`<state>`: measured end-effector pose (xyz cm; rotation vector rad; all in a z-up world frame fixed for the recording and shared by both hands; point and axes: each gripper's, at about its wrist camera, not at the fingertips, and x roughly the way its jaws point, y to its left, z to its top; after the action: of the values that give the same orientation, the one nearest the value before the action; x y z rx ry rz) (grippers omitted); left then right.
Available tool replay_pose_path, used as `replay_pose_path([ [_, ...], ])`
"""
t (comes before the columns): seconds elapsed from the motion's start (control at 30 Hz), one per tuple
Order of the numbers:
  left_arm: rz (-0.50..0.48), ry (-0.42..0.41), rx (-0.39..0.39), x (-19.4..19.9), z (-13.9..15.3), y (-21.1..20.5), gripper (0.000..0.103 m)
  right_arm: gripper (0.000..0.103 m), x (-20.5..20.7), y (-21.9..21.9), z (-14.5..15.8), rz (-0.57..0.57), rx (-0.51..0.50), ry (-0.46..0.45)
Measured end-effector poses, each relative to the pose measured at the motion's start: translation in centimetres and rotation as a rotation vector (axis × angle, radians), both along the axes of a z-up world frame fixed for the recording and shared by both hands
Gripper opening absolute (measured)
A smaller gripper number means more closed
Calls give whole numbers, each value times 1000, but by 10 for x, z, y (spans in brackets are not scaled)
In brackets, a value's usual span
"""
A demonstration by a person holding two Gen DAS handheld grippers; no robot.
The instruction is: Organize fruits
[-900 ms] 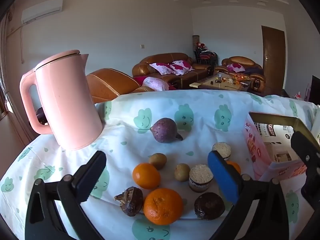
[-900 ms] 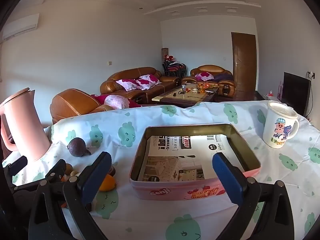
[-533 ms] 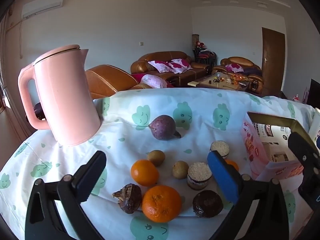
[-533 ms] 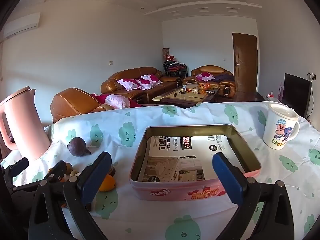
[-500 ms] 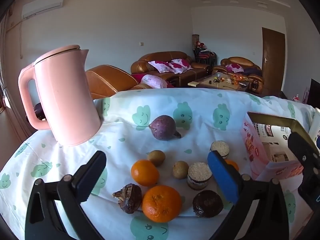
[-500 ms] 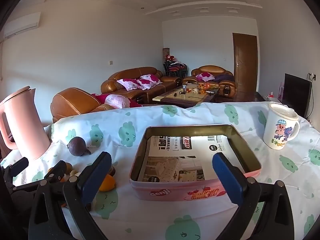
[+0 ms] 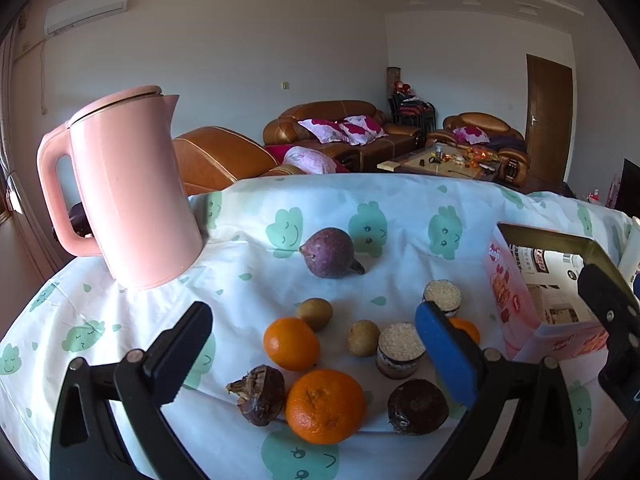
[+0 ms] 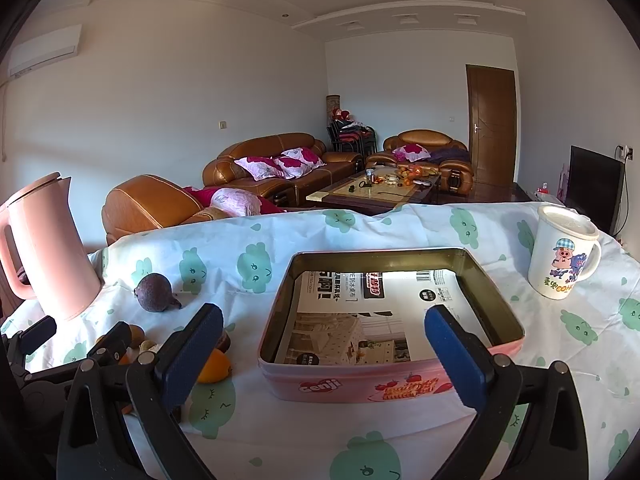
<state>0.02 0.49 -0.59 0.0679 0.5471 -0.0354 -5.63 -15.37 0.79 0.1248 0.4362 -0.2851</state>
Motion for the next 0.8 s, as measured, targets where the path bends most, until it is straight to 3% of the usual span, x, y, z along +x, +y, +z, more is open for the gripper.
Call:
replay_pose_path([
  [0.8,-2,4,0,1,0,0,103,102,2,-3,-2,-1,4,6],
])
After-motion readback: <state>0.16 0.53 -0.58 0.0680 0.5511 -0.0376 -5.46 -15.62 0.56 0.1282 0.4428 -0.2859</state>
